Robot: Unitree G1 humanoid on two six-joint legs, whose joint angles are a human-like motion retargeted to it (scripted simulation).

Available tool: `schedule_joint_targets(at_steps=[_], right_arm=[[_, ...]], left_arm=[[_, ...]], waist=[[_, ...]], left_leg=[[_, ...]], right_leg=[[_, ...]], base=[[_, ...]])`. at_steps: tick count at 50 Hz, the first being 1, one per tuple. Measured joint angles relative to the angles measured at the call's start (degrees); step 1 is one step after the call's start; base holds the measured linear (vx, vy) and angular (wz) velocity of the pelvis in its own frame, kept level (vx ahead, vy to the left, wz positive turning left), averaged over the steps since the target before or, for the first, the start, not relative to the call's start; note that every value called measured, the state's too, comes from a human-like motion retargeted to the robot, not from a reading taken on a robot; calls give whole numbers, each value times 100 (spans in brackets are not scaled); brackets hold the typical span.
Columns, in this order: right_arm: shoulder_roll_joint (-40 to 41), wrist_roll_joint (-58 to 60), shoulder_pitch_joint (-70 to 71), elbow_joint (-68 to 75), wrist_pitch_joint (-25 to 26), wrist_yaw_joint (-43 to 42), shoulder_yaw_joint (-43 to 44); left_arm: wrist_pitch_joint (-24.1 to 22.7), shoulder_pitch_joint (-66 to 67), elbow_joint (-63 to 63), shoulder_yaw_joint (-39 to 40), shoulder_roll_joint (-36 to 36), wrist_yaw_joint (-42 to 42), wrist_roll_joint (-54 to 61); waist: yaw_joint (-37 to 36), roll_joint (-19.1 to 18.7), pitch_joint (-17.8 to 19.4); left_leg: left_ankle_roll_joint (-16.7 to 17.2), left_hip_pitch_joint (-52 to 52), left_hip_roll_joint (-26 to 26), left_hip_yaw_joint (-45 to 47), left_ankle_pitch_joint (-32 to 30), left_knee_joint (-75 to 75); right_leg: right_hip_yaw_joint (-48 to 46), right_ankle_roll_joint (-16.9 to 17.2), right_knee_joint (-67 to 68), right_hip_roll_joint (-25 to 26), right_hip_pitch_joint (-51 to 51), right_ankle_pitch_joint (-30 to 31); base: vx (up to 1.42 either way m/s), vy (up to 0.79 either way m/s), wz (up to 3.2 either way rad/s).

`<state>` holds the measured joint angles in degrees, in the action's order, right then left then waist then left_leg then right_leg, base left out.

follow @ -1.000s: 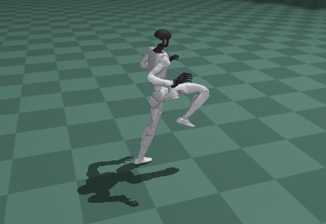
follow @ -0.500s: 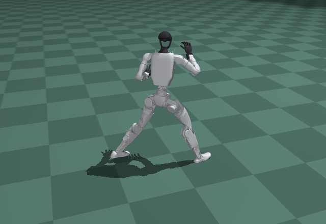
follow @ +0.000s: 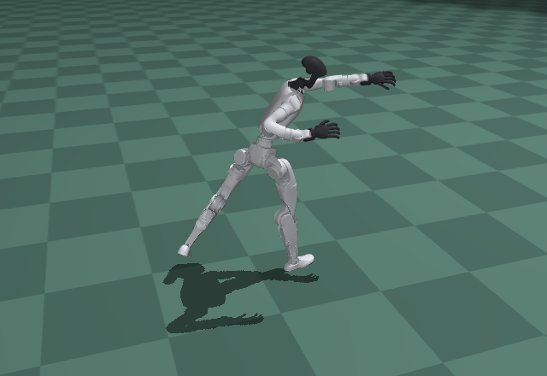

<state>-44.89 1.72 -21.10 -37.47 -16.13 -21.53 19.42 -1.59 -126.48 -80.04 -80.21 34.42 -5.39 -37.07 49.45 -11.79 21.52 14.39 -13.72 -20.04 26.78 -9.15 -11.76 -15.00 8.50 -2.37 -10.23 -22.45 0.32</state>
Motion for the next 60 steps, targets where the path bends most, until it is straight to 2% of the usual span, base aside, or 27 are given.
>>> schedule_joint_targets(at_steps=[2, 5, 8, 10, 12, 15, 17, 20, 22, 23, 25, 27, 30, 32, 33, 35, 37, 40, 42, 45, 48, 50, 53, 55, 58, 60], right_arm=[[420, 140, -21, -219, 17, -71, -21], [1051, 763, 235, -295, 254, -162, -366], [982, 1397, 1269, 16, 594, 272, -685], [532, 1264, 2430, 528, 854, 804, -950], [-150, 741, 3907, 1358, 1151, 1167, -1487], [-1130, 549, 6217, 2847, 1402, 1144, -2878], [-1610, 783, 7537, 3681, 1325, 897, -4196], [-2148, 897, 8325, 3697, 1026, 859, -5416], [-2305, 704, 8230, 3055, 734, 1132, -5694], [-2287, 578, 8102, 2708, 610, 1248, -5785], [-2044, 400, 7843, 2094, 403, 1342, -6008], [-1683, 421, 7809, 1634, 245, 1242, -6373], [-1139, 357, 7915, 1072, 59, 1346, -6779], [-821, 484, 8190, 820, 96, 1421, -6958], [-669, 463, 8292, 699, 66, 1472, -7046], [-308, 627, 8713, 538, 95, 1478, -7273], [128, 655, 9237, 474, 67, 1503, -7520], [964, 750, 9933, 523, 100, 1623, -7755], [1477, 834, 10087, 611, 117, 1626, -7685], [2149, 1200, 10228, 718, 214, 1459, -7509], [2100, 999, 9946, 589, 176, 1481, -7506], [1720, 748, 9668, 432, 106, 1572, -7570], [545, 517, 9096, 125, -23, 1611, -7766], [-597, 489, 8849, -66, -140, 1480, -7836], [-3273, 432, 8898, -356, -385, 864, -8103], [-5167, 713, 9210, -188, -537, 61, -8457]], left_arm=[[-82, -124, 848, 0, 395, -519, 573], [-7, 161, 3225, 124, 1101, -1790, 1400], [-58, 1392, 5491, 1575, 1393, -1858, 1520], [-307, 2965, 7005, 3061, 1334, -1643, 2028], [-622, 4986, 8354, 4423, 934, -1448, 2810], [-1055, 7970, 9849, 5604, 138, -1268, 3960], [-1288, 9769, 10552, 6053, 45, -1160, 4567], [-1611, 11822, 11196, 6486, 772, -1040, 5375], [-1745, 12754, 11383, 6804, 1636, -1003, 5849], [-1789, 13080, 11426, 6960, 2074, -998, 6054], [-1875, 13392, 11458, 7193, 2790, -1109, 6166], [-1970, 13277, 11501, 7432, 3196, -1185, 6246], [-2006, 13095, 11498, 7781, 3220, -1254, 6027], [-1935, 13200, 11448, 8163, 3061, -1330, 6144], [-1905, 13397, 11364, 8366, 2914, -1385, 5961], [-1880, 13908, 11142, 8960, 2741, -1454, 6116], [-1890, 14681, 10886, 9789, 2442, -1347, 6085], [-1908, 15685, 10669, 10854, 1916, -1251, 6236], [-1985, 15922, 10699, 11101, 1674, -1263, 6521], [-2065, 15883, 10840, 11345, 1647, -1358, 6920], [-1978, 15592, 11075, 11151, 1720, -1488, 6459], [-1931, 15366, 11234, 10884, 1725, -1578, 6076], [-1828, 15149, 11357, 10361, 1526, -1656, 5612], [-1815, 15126, 11358, 10162, 1340, -1628, 5542], [-1862, 15159, 11333, 9833, 1030, -1697, 5250], [-1975, 15220, 11363, 9770, 1067, -1756, 5269]], waist=[[-41, 116, 26], [-382, 249, -44], [-909, 282, -310], [-1375, 245, -523], [-1906, 174, -720], [-2735, 221, -952], [-3198, 399, -1060], [-3844, 820, -1224], [-4329, 997, -1378], [-4636, 1012, -1460], [-5385, 867, -1594], [-6277, 857, -1722], [-7746, 903, -1848], [-8895, 880, -1761], [-9454, 872, -1739], [-10525, 876, -1617], [-11363, 850, -1504], [-12093, 743, -1355], [-12243, 653, -1303], [-11961, 602, -1080], [-11332, 499, -1059], [-10806, 499, -1024], [-10027, 611, -1126], [-9437, 795, -1211], [-8406, 920, -1416], [-7505, 984, -1396]], left_leg=[[48, -82, 87, -74, -253, 66], [61, -93, 232, -391, -735, -9], [61, 136, 547, -887, -1208, -108], [61, 265, 798, -1162, -1440, -132], [61, 345, 959, -1332, -1629, -211], [61, 410, 1043, -1443, -1862, -366], [61, 459, 990, -1441, -1932, -470], [61, 644, 698, -1325, -1921, -678], [61, 860, 186, -1201, -1730, -872], [61, 976, -194, -1129, -1564, -982], [61, 1188, -1178, -941, -1144, -1175], [-147, 1388, -1783, -519, -679, -1106], [-385, 1658, -2117, -114, -63, -676], [-348, 1725, -2245, -237, 224, -340], [-311, 1776, -2216, -386, 277, -176], [-209, 1887, -2254, -703, 336, 42], [-57, 2044, -2205, -904, 327, 173], [61, 2253, -1945, -1032, 132, 438], [61, 2458, -1513, -1250, -44, 597], [61, 2736, -942, -1670, -148, 649], [61, 2795, -523, -1820, -253, 770], [61, 2707, -311, -1743, -328, 867], [61, 2458, -369, -1263, -325, 821], [61, 2219, -507, -694, -297, 734], [61, 1768, -813, 333, -223, 531], [23, 1459, -961, 871, -216, 375]], right_leg=[[153, -100, 4, 69, 11, -58], [308, -220, 3, 29, 140, -205], [213, -172, 20, -357, 261, -391], [157, -121, 58, -637, 316, -463], [167, -145, 252, -843, 321, -561], [143, -261, 943, -1142, 229, -932], [-55, -307, 1686, -1460, 172, -1358], [-742, -342, 2848, -2088, 361, -2027], [-1547, -456, 3522, -2311, 806, -2455], [-2019, -552, 3814, -2272, 1101, -2668], [-3013, -779, 4220, -1843, 1785, -3055], [-3826, -1019, 4829, -1739, 2199, -3245], [-4914, -1249, 4790, -1358, 2965, -3481], [-5272, -1541, 5090, -1245, 3268, -3537], [-5435, -1523, 5039, -1164, 3456, -3617], [-5584, -1769, 5264, -1142, 3636, -3718], [-5701, -1785, 5342, -1156, 3765, -3864], [-5630, -1923, 5609, -1386, 3776, -3952], [-5315, -1880, 5749, -1662, 3674, -3946], [-4638, -1985, 5918, -1930, 3514, -4015], [-4107, -1972, 6029, -2097, 3398, -4029], [-3503, -1805, 6115, -2233, 3197, -3998], [-2145, -1601, 6321, -2301, 2456, -3962], [-1304, -1416, 6372, -2279, 1834, -3937], [-276, -942, 6190, -1996, 960, -3834], [320, -576, 6020, -1747, 511, -3686]], base=[[15, -12, -78], [12, -8, -43], [8, 3, 26], [6, 8, 33], [5, 7, 28], [4, 1, 60], [5, -10, 149], [7, -26, 272], [14, -46, 354], [19, -54, 354], [22, -53, 338], [18, -35, 327], [10, -16, 305], [8, -7, 243], [7, -3, 218], [7, 0, 187], [7, 5, 165], [3, 17, 170], [-1, 25, 193], [1, 16, 180], [-4, 14, 119], [-5, 9, 25], [-4, -5, -127], [-5, -8, -255], [-5, -8, -311], [-5, -8, -299]])
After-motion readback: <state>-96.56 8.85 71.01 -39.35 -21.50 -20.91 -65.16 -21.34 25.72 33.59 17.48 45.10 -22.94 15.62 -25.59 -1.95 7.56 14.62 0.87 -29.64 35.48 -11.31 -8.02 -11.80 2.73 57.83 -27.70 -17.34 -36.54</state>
